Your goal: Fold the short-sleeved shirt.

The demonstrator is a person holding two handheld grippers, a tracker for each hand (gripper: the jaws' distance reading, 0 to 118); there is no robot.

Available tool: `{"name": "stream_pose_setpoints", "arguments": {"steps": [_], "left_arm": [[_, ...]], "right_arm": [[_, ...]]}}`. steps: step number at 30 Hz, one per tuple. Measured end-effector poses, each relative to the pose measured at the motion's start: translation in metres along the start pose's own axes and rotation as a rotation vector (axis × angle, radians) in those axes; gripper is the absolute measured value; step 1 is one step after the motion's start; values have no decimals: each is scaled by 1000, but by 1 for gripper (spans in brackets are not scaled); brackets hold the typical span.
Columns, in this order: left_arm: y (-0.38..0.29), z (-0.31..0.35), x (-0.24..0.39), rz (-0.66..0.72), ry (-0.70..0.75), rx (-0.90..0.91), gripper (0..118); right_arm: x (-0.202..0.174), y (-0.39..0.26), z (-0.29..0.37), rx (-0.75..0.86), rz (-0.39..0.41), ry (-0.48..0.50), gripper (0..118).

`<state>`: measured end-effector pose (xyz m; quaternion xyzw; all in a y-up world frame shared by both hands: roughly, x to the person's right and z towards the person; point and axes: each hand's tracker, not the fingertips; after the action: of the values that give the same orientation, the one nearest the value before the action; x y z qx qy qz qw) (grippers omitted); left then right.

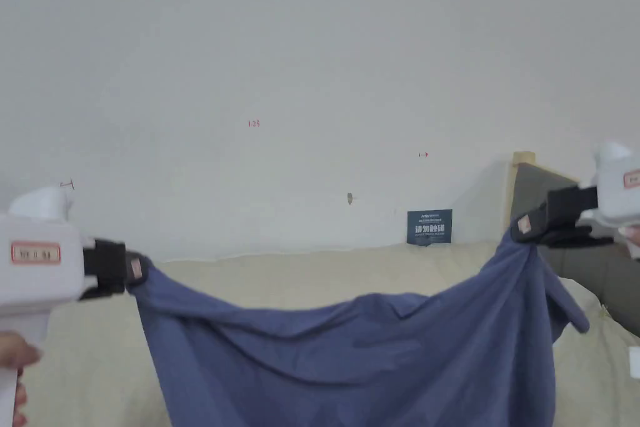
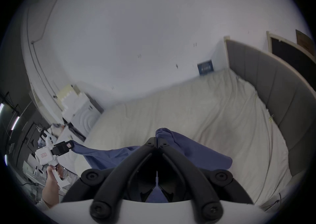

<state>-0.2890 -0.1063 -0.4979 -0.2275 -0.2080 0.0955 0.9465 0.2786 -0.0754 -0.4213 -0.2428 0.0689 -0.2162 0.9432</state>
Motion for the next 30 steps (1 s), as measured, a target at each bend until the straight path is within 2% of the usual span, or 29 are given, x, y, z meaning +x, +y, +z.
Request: {"name": "stream_pose_setpoints", "arguments": {"steps": [5, 12, 17, 22, 25, 30], "left_arm": [[67, 40, 20, -8, 17, 58, 1], [138, 33, 21, 18, 81, 131, 1], [185, -14, 14, 49, 98, 140, 1], [217, -84, 2, 49, 134, 141, 1], [230, -128, -5, 59, 150, 144, 1], [249, -177, -11, 49, 134, 191, 1]], "right_arm": [[-42, 49, 43, 86, 71, -13, 0], [-65, 118, 38, 186, 70, -19, 0], [-78, 167, 1, 248, 92, -43, 0], [-76, 205, -63, 280, 76, -73, 0], [-74, 225, -102, 284, 125, -153, 0], [-71, 251, -148, 319, 176, -154, 0]]}}
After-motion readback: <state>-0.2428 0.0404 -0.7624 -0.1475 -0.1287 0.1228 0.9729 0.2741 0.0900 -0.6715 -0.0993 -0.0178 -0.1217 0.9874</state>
